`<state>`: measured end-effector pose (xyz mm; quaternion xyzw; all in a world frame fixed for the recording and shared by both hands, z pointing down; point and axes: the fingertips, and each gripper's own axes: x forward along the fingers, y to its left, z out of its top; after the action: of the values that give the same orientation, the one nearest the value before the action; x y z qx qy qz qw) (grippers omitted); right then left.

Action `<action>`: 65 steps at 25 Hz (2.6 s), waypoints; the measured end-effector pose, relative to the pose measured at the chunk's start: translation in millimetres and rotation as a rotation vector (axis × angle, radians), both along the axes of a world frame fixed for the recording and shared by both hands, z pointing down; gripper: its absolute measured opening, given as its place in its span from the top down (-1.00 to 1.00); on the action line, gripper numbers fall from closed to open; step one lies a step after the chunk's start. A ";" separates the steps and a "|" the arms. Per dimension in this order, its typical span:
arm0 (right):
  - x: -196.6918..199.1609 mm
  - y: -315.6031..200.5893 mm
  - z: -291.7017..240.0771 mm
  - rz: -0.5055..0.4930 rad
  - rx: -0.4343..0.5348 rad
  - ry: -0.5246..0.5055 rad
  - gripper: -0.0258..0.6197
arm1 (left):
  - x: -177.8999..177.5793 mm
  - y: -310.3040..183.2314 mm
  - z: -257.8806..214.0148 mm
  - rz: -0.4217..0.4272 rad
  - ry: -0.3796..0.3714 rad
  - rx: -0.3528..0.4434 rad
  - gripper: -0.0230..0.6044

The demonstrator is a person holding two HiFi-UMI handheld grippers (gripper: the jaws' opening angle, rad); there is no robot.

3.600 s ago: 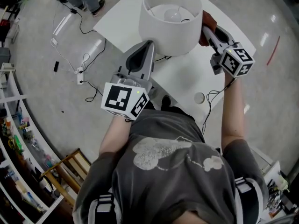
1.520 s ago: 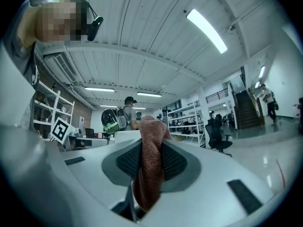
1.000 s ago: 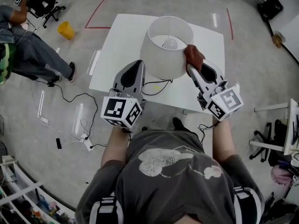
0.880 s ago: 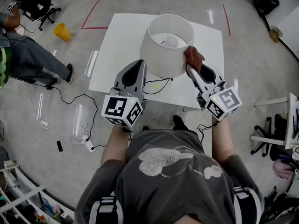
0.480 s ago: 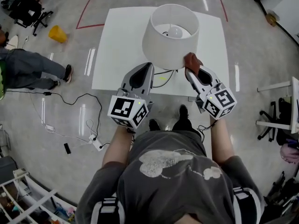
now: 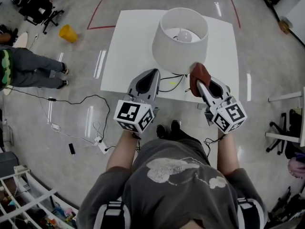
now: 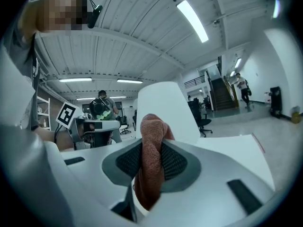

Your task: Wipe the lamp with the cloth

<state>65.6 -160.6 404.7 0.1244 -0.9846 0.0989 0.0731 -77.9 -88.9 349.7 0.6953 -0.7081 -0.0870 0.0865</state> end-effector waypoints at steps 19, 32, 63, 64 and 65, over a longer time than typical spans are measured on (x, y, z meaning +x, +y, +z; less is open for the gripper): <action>-58.0 34.5 -105.5 -0.103 0.190 -0.109 0.64 | -31.0 6.3 -38.2 -0.013 -0.023 0.077 0.90; -95.7 46.9 -10.5 0.137 0.055 0.067 0.64 | -80.6 1.4 -16.5 0.215 0.013 0.026 0.90; -159.8 41.7 -101.9 0.198 0.149 -0.070 0.64 | -112.3 -16.4 -51.2 0.286 -0.084 0.059 0.90; -162.1 41.9 -96.1 0.189 0.130 -0.062 0.64 | -113.0 -17.9 -50.7 0.273 -0.087 0.052 0.90; -162.7 42.7 -90.9 0.181 0.111 -0.058 0.64 | -112.7 -17.9 -50.2 0.262 -0.089 0.045 0.90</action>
<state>-97.1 -117.9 313.9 0.2140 -0.9749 0.0538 0.0286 -190.6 -106.9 299.5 0.7868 -0.6123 -0.0601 0.0499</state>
